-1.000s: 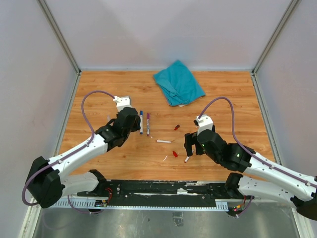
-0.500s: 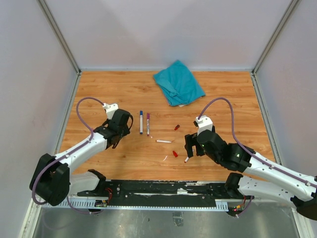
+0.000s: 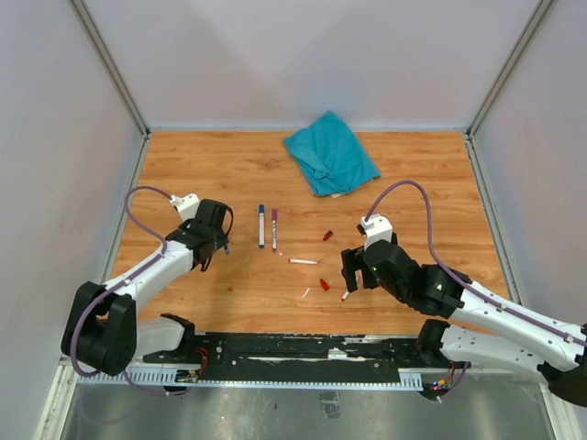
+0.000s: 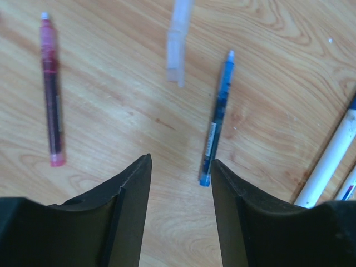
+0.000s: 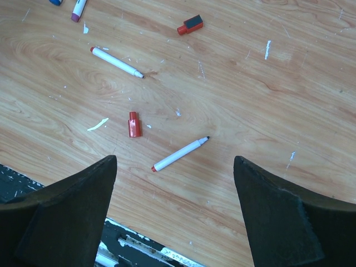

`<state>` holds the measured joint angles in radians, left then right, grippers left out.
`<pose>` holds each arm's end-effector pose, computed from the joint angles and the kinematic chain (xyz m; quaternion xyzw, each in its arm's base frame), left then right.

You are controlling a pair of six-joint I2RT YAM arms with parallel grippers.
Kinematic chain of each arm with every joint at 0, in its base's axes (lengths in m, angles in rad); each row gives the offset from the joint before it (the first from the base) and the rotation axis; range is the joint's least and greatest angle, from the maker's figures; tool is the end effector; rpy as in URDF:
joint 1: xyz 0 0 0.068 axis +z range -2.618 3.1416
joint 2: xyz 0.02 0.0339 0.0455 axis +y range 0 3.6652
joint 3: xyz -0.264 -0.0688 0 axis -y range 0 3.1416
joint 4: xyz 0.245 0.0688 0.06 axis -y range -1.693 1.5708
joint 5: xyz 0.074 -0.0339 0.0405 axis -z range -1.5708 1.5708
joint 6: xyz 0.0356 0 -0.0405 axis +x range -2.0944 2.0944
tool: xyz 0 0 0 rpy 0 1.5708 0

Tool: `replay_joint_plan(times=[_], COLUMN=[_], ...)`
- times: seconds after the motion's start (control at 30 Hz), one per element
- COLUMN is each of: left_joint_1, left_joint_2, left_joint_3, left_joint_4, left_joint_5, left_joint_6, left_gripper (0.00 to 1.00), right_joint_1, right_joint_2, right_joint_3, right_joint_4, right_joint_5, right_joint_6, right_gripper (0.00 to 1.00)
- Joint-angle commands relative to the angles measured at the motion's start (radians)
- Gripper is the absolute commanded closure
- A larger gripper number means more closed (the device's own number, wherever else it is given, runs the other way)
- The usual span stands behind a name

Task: Insert the pens into the pen caps
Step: Pick up the pen from the center of the board.

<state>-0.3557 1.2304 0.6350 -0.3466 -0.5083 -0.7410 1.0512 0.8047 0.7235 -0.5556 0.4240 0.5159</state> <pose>0.2218 -0.0639 0.1896 -0.2525 0.8885 0.0480 0.3801 0.0979 0.1417 0.2804 -0.1395 0.8669 0.1775 0.4444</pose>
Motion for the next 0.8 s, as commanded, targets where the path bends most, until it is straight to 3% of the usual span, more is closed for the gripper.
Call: replay_joint_plan(times=[0.0, 0.2, 0.47, 0.77], left_joint_1=[0.027, 0.045, 0.133, 0.147], left_joint_2=[-0.086, -0.197, -0.281, -0.334], left_joint_3=[-0.018, -0.040, -0.052, 0.014], left_joint_4=[-0.076, -0.136, -0.144, -0.298], left_joint_5=[-0.107, -0.177, -0.092, -0.140], left_joint_6=[-0.116, -0.187, -0.147, -0.140], left_gripper=[0.46, 0.37, 0.37, 0.38], right_joint_1=[0.003, 0.003, -0.014, -0.204], right_joint_2=[0.011, 0.058, 0.119, 0.111], right_joint_3=[0.012, 0.049, 0.098, 0.027], right_joint_4=[-0.022, -0.041, -0.034, 0.091], right_joint_5=[-0.017, -0.022, -0.016, -0.147], right_joint_6=[-0.028, -0.066, -0.089, -0.157], right_gripper=[0.14, 0.14, 0.13, 0.13])
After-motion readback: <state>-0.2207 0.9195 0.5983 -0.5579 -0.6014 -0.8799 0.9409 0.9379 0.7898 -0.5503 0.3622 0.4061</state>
